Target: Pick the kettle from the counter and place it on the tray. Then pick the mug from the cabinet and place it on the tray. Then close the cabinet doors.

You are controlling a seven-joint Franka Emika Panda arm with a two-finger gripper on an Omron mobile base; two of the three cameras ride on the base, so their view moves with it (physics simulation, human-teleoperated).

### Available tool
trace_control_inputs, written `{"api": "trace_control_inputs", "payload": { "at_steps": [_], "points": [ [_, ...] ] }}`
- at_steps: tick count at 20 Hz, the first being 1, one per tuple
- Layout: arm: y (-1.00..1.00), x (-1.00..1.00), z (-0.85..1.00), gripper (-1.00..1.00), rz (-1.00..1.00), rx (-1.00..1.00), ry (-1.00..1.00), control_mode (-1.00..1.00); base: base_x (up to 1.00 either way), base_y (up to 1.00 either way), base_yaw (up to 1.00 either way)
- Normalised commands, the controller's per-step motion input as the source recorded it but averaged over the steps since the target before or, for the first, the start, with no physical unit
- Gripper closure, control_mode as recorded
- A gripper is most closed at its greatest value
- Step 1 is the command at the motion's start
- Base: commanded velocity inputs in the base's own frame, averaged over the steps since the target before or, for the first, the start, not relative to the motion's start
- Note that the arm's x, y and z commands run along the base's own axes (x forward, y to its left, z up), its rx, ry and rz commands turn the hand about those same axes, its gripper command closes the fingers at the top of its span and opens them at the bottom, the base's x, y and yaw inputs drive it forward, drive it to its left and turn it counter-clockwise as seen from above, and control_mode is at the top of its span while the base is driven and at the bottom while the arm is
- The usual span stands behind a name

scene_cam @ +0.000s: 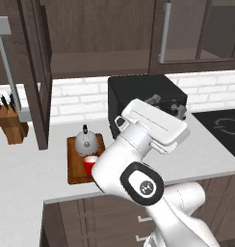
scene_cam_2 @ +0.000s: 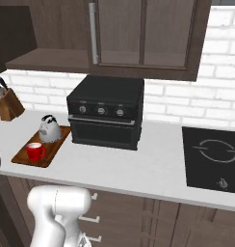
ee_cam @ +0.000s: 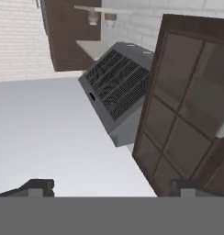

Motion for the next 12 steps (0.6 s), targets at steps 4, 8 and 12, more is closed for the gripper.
{"api": "trace_control_inputs", "payload": {
  "at_steps": [4, 8, 12],
  "points": [
    [0.34, 0.00, -0.09, -1.00, -0.05, -0.10, 0.13, -1.00, 0.00, 0.00, 0.00],
    [0.27, -0.01, -0.13, -1.00, -0.07, -0.07, 0.10, -1.00, 0.00, 0.00, 0.00],
    [0.26, -0.05, -0.05, -1.00, -0.07, -0.04, 0.06, -1.00, 0.00, 0.00, 0.00]
  ]
}}
